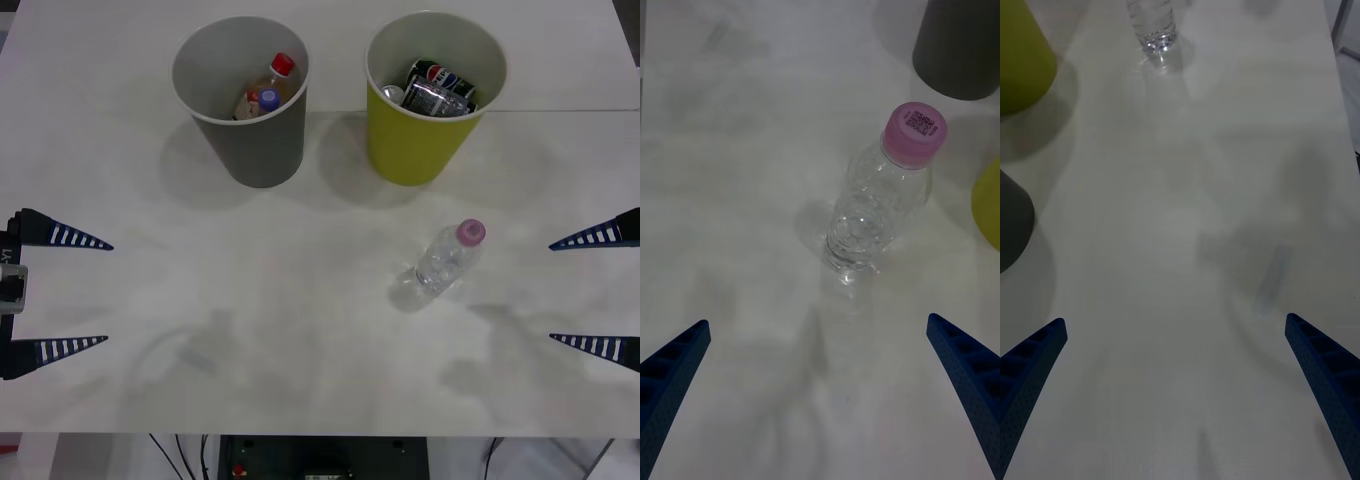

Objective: Put the can into the green bin and the plastic bottle into the gray bin

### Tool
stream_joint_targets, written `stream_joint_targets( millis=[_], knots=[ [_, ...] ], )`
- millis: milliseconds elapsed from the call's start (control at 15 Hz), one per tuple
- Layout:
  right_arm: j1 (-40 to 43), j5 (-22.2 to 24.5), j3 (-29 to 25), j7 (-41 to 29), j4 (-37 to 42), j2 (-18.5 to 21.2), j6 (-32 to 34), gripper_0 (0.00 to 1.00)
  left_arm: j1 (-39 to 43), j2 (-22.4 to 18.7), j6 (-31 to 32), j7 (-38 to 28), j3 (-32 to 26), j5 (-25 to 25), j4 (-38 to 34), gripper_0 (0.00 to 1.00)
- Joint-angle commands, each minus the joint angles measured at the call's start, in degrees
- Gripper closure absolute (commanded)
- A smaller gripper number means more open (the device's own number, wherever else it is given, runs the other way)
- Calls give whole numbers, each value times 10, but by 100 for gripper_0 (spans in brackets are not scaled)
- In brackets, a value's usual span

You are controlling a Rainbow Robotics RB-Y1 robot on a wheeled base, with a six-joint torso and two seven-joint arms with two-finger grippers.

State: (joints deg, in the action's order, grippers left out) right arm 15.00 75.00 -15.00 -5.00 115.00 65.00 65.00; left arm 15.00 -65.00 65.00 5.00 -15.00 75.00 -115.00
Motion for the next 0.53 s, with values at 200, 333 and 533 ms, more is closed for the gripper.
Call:
stream_joint_targets(
  millis=[200, 333, 533],
  knots=[
    [8, -2, 9, 1, -2, 0, 0, 0, 0, 0, 0, 0, 0, 0, 0, 0],
    [9, -16, 10, 3, -3, 9, -8, 0, 0, 0, 0, 0, 0, 0, 0, 0],
    [8, -24, 8, 10, -17, -14, -19, 0, 0, 0, 0, 0, 0, 0, 0, 0]
  ],
)
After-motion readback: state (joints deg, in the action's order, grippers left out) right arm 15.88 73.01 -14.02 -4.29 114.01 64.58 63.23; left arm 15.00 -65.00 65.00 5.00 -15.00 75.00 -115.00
